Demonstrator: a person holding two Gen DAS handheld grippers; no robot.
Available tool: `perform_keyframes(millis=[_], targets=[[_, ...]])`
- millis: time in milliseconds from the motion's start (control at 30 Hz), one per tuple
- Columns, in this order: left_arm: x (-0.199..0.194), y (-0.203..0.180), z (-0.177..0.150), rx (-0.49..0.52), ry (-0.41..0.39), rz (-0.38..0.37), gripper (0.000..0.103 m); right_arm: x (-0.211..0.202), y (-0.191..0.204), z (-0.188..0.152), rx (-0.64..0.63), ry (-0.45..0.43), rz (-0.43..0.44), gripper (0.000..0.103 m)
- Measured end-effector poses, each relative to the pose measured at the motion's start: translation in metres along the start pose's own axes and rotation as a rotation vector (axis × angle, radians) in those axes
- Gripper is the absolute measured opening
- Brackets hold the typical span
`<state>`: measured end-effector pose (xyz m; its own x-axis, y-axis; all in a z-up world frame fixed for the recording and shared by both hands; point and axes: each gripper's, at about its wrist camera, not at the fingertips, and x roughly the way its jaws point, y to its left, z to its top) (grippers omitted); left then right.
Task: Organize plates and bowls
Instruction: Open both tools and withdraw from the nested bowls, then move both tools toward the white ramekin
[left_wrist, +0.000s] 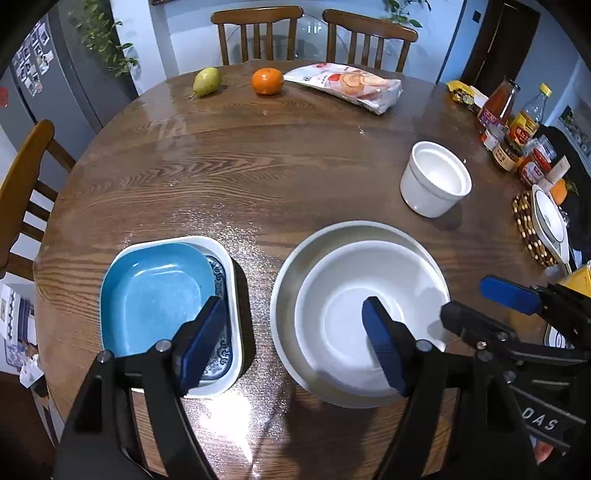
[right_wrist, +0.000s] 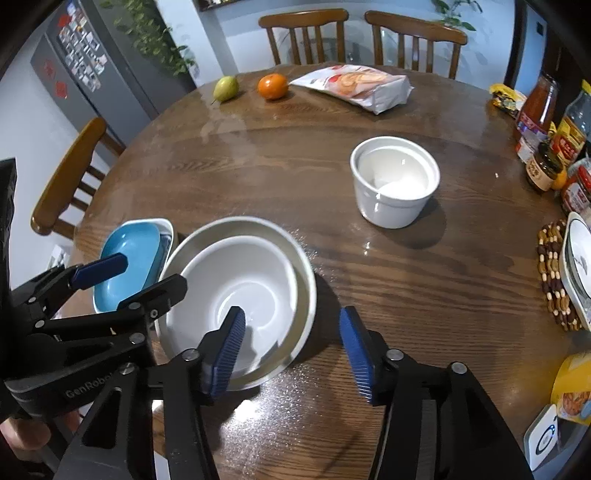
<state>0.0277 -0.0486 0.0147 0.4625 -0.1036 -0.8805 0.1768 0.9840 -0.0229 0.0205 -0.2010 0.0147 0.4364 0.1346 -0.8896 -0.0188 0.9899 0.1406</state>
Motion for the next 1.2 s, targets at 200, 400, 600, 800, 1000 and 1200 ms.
perform_keyframes(millis=[200,400,600,800,1000,1200], targets=[[-0.004,0.002,0.000,-0.010,-0.012,0.005,0.078,-0.007,-0.002,0.000,0.008,-0.019,0.004,0.056],[-0.005,0.003,0.001,-0.007,-0.017,0.009,0.081,-0.009,-0.002,0.000,0.010,-0.028,0.009,0.056],[-0.008,0.000,0.009,-0.004,-0.036,-0.001,0.081,-0.012,-0.004,0.003,0.012,-0.038,0.003,0.056],[-0.009,-0.009,0.022,0.021,-0.069,0.003,0.081,-0.013,-0.009,0.008,0.020,-0.056,-0.019,0.056],[-0.004,-0.020,0.032,0.045,-0.064,-0.005,0.081,-0.011,-0.019,0.010,0.047,-0.054,-0.026,0.056],[0.004,-0.031,0.041,0.066,-0.053,-0.017,0.082,-0.011,-0.034,0.012,0.082,-0.055,-0.030,0.056]])
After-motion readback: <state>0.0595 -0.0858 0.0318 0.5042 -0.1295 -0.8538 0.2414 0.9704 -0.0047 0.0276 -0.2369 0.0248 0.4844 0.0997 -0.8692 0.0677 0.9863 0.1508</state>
